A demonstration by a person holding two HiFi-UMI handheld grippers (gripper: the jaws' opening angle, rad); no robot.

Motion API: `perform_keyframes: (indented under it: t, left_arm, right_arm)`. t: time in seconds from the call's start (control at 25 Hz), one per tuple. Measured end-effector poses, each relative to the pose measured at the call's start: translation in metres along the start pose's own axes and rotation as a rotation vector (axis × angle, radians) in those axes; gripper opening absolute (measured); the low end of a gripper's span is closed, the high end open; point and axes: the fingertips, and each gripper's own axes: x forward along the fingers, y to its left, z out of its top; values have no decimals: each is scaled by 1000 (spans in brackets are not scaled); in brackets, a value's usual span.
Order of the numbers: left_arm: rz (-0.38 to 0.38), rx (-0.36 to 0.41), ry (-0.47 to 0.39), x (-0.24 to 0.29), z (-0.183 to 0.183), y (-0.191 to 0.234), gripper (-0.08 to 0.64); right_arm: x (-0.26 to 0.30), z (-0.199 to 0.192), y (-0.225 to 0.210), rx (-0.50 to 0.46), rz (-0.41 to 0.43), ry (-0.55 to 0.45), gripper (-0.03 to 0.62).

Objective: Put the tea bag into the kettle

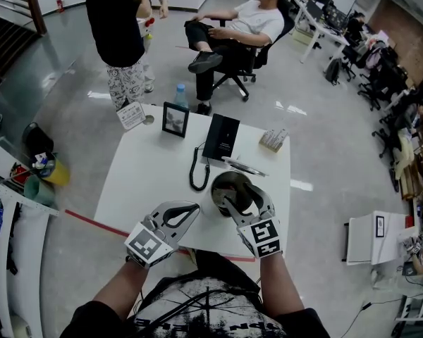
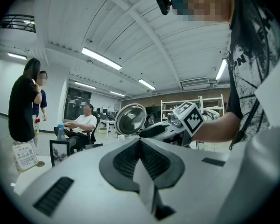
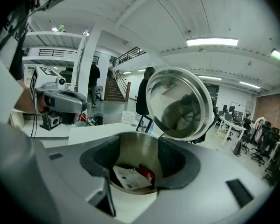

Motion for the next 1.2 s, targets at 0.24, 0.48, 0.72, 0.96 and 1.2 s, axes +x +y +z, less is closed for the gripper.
perform_keyframes:
  t: [0.24,0.48,0.72,0.96,1.2]
  left_arm:
    - [10,6,-8,-4,1,-1,8]
    - [29,7,-14,-11,6,-1,9]
    - [52,17,-23,-23,11,-7,9]
    - [73,34,-23,-42,12,-14,9]
    - [112,39,-23,-62,18,-17,8]
  right_arm:
    - [-2,1,2,-3,0,-16,249]
    - [-9,10,7,-14,17,-51,237]
    - [-20,18,19,-1,43,-89,81]
    - [-29,26,29,-10,37,-115,22]
    - [-37,33,55,-12,105,-147,12]
